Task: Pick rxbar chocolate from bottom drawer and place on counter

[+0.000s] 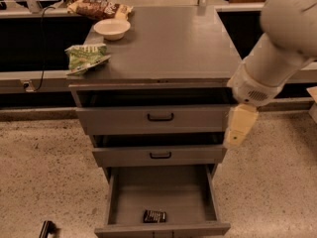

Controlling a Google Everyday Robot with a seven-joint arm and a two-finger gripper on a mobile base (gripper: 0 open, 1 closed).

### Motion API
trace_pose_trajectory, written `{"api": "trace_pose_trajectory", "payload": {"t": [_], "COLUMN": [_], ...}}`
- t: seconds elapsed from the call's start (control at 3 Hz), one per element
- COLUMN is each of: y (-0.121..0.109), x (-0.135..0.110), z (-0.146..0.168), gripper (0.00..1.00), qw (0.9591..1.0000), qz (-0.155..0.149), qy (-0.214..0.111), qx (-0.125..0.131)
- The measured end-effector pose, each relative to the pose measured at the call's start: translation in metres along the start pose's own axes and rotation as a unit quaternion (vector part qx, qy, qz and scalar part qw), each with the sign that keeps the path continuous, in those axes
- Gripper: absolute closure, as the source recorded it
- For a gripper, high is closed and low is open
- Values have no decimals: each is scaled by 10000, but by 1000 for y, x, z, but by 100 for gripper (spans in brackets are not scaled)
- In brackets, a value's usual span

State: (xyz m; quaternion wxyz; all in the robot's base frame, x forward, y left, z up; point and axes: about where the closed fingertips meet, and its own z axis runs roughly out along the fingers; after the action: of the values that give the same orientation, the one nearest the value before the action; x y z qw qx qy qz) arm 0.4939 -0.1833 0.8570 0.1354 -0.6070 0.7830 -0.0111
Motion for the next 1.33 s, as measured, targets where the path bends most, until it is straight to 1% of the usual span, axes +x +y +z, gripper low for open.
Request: {"api": "trace_pose_trajectory", "payload": {"t": [0.33,0.67,1.0,1.33], "y": [15,76,74,71], "x": [-1,-6,-13,-30], "z": [84,175,186,212], "gripper": [0,0,0,0], "qw": [9973,9901,9910,9875], "qz": [125,-76,-169,-519], "qy": [-136,-682,-866,-745], "qx": [-711,-1223,-1005,-1288]}}
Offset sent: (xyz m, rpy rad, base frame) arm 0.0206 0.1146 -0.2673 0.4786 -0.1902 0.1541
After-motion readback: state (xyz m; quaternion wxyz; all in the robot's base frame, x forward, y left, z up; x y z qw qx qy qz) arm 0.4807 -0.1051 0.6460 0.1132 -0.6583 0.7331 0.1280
